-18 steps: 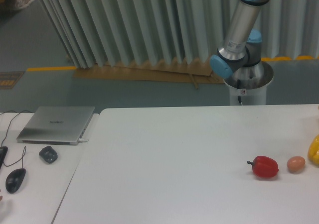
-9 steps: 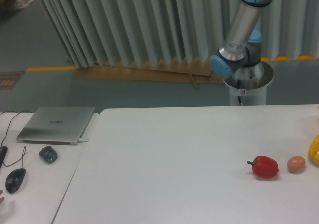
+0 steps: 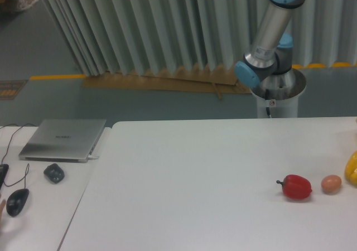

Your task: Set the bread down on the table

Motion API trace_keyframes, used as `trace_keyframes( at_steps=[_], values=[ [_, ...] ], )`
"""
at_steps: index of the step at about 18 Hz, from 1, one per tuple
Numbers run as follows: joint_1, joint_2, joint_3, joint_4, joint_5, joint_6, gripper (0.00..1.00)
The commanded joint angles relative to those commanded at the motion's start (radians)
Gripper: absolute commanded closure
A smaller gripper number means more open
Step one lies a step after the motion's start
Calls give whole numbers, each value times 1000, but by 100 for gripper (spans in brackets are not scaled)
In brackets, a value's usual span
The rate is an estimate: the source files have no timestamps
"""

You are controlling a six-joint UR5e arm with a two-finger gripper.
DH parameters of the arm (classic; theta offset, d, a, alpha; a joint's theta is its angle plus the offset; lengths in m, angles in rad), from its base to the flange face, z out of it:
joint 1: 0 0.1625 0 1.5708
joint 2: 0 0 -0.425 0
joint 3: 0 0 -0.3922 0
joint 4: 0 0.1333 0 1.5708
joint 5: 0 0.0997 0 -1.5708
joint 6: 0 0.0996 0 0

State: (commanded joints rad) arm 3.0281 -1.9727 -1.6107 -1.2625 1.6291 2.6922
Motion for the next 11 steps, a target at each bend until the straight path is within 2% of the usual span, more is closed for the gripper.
trace_keyframes(
  at_steps=[2,4,8,9,11],
  values=[
    [-2,0,0,-2,2,0,41],
    [0,0,3,0,2,2,49],
    [0,2,11,-2,2,3,54],
    [0,2,11,-2,2,0,59],
    [0,5,12,-3,0,0,60]
  ],
)
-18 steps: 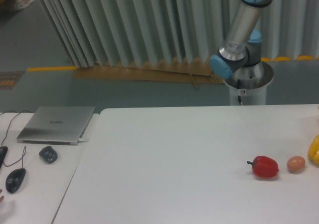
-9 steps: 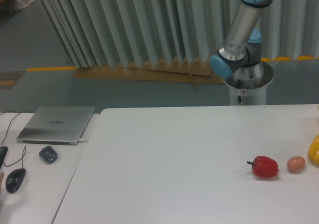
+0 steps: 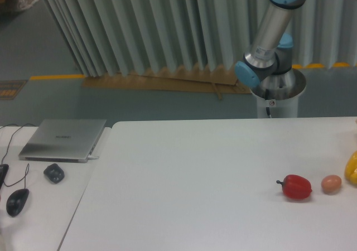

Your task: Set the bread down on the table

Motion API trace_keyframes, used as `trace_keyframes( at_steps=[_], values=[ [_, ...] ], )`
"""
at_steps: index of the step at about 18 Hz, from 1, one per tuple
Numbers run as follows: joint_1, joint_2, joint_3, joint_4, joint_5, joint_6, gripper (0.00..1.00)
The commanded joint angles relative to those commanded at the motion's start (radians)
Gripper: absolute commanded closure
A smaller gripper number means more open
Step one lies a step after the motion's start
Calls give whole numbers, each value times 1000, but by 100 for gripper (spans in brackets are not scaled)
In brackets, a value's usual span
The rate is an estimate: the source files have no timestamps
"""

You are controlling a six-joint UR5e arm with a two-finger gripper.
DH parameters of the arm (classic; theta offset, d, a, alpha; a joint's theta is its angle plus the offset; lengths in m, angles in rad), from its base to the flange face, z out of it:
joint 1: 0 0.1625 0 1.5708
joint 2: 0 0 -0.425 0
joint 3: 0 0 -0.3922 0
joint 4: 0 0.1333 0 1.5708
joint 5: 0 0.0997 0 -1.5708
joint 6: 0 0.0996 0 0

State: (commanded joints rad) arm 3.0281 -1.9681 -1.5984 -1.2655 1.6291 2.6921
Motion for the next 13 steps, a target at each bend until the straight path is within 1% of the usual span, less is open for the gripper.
trace_keyframes(
  at_steps=[5,6,13],
  values=[
    [-3,5,9,-2,3,-3,63],
    [-8,5,12,-5,0,-8,67],
    [-14,14,12,-12,-5,-15,68]
  ],
)
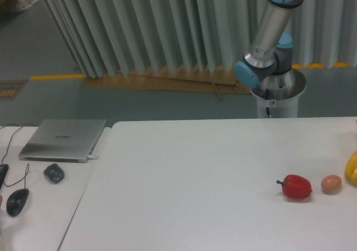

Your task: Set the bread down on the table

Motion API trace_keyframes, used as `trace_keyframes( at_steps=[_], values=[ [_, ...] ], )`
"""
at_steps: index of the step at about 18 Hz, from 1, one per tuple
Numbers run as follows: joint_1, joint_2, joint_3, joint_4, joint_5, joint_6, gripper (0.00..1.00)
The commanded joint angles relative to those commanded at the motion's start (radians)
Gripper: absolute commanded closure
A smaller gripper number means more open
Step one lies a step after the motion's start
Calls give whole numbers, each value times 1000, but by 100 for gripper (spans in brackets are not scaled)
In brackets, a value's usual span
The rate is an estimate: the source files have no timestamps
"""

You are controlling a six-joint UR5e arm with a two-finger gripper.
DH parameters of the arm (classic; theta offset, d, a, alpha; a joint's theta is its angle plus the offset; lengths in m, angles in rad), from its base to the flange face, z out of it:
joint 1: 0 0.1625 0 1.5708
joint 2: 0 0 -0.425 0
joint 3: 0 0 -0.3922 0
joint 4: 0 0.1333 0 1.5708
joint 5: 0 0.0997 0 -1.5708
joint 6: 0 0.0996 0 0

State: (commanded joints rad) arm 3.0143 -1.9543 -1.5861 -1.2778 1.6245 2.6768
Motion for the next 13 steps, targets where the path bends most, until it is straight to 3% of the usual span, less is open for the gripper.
trace_keyframes(
  at_steps=[2,6,9,13],
  values=[
    [0,8,2,-9,-2,-3,68],
    [-21,31,49,-127,-20,-46,68],
    [-28,55,52,-161,-46,-77,68],
    [-31,69,81,-264,-138,-120,68]
  ],
)
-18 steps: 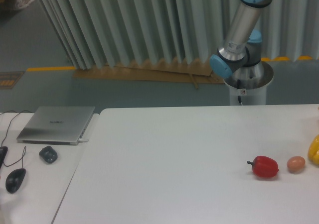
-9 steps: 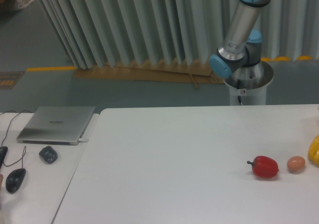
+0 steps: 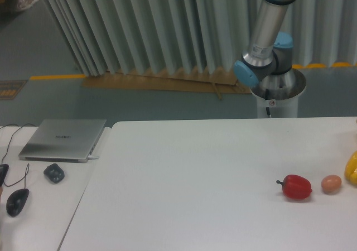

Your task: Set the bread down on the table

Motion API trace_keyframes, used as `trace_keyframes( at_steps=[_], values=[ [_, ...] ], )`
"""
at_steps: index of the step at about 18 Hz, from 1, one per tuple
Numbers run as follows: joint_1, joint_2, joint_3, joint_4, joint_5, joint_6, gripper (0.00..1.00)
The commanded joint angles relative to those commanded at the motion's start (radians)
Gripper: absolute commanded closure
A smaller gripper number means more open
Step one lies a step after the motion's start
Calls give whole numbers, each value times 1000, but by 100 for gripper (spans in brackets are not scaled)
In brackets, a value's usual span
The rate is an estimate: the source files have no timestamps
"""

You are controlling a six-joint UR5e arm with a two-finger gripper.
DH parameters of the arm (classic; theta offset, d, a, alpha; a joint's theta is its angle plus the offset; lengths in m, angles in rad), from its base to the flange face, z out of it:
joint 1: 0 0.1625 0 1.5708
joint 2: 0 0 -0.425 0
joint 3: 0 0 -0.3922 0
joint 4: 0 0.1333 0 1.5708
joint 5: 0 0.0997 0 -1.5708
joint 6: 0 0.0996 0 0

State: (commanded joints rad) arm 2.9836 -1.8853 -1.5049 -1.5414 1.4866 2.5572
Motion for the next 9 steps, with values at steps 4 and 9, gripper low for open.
trace_keyframes(
  at_steps=[4,9],
  values=[
    [-31,38,3,-51,-45,-116,68],
    [-130,75,0,-69,-62,-290,68]
  ],
)
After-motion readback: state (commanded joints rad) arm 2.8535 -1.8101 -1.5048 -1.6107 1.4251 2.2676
